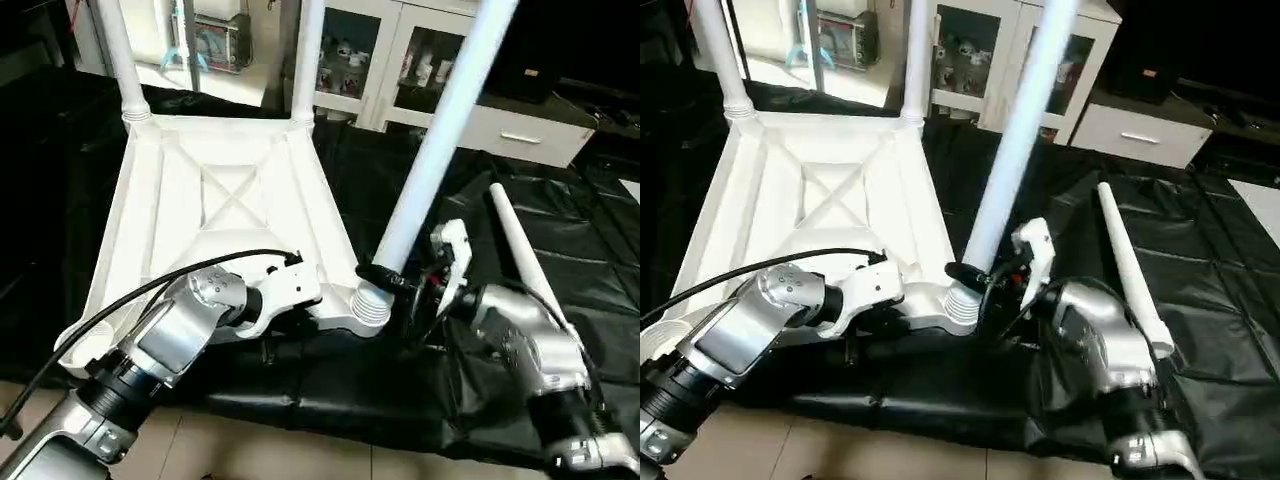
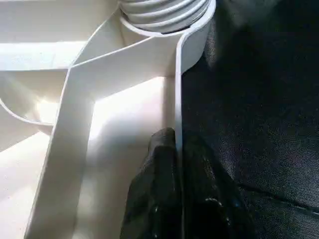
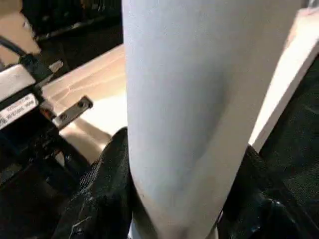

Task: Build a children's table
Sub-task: Insert table leg to table base

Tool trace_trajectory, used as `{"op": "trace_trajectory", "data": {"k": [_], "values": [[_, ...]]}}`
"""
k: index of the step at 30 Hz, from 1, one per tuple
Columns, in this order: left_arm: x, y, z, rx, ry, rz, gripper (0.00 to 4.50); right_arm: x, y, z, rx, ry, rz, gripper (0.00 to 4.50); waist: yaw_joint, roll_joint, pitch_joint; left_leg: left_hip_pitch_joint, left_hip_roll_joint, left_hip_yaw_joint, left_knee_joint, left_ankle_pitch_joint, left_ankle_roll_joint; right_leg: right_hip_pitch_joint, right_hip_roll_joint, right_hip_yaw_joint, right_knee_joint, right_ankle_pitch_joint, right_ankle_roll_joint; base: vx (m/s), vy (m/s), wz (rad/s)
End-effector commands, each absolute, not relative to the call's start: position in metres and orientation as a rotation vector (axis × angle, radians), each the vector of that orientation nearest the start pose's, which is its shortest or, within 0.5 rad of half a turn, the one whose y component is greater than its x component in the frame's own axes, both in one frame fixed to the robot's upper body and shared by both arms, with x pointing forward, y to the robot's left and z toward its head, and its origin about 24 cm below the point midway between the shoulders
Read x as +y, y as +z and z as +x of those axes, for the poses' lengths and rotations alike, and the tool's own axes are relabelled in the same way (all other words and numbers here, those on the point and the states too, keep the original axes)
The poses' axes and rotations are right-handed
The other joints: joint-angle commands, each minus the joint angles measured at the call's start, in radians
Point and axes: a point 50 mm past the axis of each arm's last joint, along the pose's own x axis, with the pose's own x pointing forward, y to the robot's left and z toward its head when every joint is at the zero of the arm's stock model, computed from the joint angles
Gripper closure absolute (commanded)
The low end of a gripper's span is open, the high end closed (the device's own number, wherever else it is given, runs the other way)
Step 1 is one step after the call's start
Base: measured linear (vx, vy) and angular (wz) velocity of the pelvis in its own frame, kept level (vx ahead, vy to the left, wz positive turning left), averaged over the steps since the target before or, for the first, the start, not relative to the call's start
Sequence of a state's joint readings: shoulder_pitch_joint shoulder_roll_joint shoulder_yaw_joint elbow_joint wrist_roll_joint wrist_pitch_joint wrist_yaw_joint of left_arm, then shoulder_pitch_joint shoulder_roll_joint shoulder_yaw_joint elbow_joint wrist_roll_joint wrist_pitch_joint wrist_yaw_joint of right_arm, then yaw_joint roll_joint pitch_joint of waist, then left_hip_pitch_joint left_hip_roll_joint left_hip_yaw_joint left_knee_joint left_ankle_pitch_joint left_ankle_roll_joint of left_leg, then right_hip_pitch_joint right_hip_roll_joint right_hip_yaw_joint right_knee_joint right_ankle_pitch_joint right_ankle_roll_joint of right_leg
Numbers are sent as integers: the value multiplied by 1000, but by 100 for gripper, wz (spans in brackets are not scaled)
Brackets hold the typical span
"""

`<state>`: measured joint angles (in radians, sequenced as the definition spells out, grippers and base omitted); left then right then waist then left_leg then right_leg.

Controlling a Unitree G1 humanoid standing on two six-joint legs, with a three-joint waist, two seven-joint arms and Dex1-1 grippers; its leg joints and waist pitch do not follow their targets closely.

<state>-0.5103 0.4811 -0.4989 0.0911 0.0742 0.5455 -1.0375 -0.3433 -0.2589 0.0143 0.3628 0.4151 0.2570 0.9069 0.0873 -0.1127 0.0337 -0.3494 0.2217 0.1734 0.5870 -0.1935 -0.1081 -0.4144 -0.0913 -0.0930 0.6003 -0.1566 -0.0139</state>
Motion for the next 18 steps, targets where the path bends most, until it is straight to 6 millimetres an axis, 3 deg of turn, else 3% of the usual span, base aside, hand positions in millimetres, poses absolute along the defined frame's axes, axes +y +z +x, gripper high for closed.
{"op": "trace_trajectory", "data": {"k": [1, 5, 9, 18], "values": [[103, 75, 287, 527, -1269, 607, 447, -166, 17, 283, 314, 787, 278, 264, 0, 19, -52, 3, 14, 2, -75, -195, -16, 51, -47, 46, -58, -223, -155, 0, 0, 0], [103, 75, 287, 527, -1268, 608, 447, -164, 14, 276, 279, 773, 261, 264, 0, 23, -50, 2, 14, 2, -77, -223, -19, 50, -49, 47, -64, -259, -143, 0, 0, 0], [103, 75, 287, 526, -1269, 609, 447, -161, 9, 267, 269, 787, 214, 264, -1, 21, -49, 0, 14, 0, -78, -244, -21, 50, -48, 47, -68, -286, -129, 0, 0, 0], [102, 75, 288, 526, -1268, 610, 447, -162, 4, 256, 270, 812, 138, 264, -1, 21, -46, 1, 14, 0, -81, -253, -14, 50, -47, 48, -68, -281, -133, 0, 0, 0]]}}
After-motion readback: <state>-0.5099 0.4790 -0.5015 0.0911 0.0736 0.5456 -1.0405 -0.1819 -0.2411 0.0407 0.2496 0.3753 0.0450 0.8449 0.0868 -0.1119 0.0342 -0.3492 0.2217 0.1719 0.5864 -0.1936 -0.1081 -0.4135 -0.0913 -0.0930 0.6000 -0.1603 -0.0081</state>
